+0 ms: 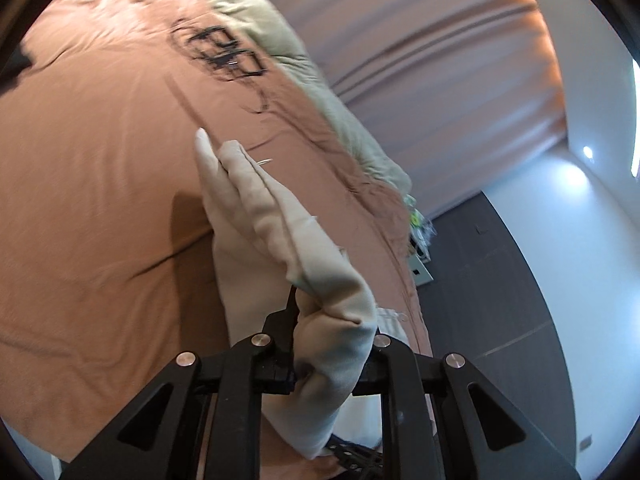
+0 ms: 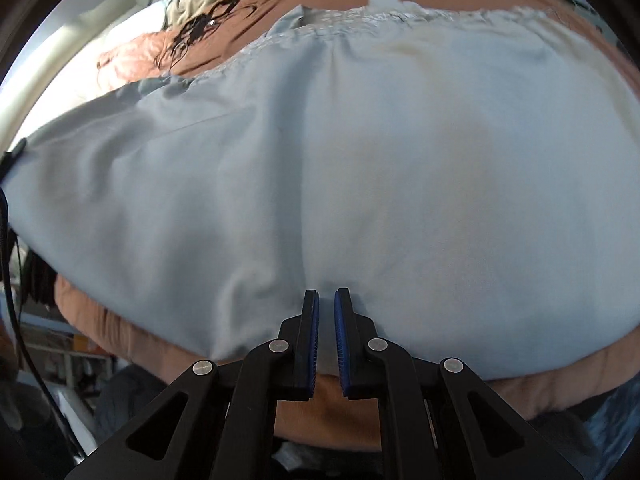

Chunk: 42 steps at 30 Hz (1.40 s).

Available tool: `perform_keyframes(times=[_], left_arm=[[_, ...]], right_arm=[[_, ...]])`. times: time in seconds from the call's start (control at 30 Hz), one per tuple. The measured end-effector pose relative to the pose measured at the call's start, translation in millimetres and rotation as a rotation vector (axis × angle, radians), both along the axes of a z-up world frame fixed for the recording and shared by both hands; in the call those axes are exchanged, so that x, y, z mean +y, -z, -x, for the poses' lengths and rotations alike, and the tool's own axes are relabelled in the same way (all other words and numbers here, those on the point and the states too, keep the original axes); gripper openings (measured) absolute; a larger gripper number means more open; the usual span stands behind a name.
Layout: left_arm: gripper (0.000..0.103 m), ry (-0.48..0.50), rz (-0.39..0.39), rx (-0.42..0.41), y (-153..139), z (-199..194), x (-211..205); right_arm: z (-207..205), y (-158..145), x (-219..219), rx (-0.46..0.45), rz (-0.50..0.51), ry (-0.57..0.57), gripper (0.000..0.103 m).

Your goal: Fold large clothes

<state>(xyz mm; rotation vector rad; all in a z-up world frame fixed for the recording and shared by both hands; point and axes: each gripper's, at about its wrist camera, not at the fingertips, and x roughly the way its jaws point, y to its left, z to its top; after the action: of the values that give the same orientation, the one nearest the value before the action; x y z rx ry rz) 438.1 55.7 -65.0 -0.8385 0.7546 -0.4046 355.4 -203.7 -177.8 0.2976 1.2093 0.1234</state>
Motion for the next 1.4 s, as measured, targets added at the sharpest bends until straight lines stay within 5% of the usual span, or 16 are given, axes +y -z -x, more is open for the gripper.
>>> perform_keyframes(times=[0.23, 0.77, 1.07, 1.17, 1.33, 1.4], left_arm=[[0.018, 0.103, -0.045, -0.086, -53, -14, -51], [0.018, 0.348, -0.193, -0.124, -108, -44, -215], [0.018, 0.544, -0.265, -0.055, -67, -64, -343], [0.018, 0.631, -0.310, -0.002, -36, -58, -389], [0.018, 0.724, -0.384, 0.036, -9, -32, -433], [0.025, 0.752, -0.411, 0.052, -4, -27, -440]], right_arm=[[-1, -7, -25, 0.010, -0.144, -0.015, 0.011], [55, -96, -162, -0.244, -0.270, 0.177, 0.011], [108, -83, -251, -0.264, -0.249, 0.379, 0.013], [124, -73, -272, -0.250, -0.243, 0.429, 0.020], [150, -58, -298, -0.224, -0.229, 0.503, 0.048], [155, -54, -307, -0.223, -0.233, 0.520, 0.055]])
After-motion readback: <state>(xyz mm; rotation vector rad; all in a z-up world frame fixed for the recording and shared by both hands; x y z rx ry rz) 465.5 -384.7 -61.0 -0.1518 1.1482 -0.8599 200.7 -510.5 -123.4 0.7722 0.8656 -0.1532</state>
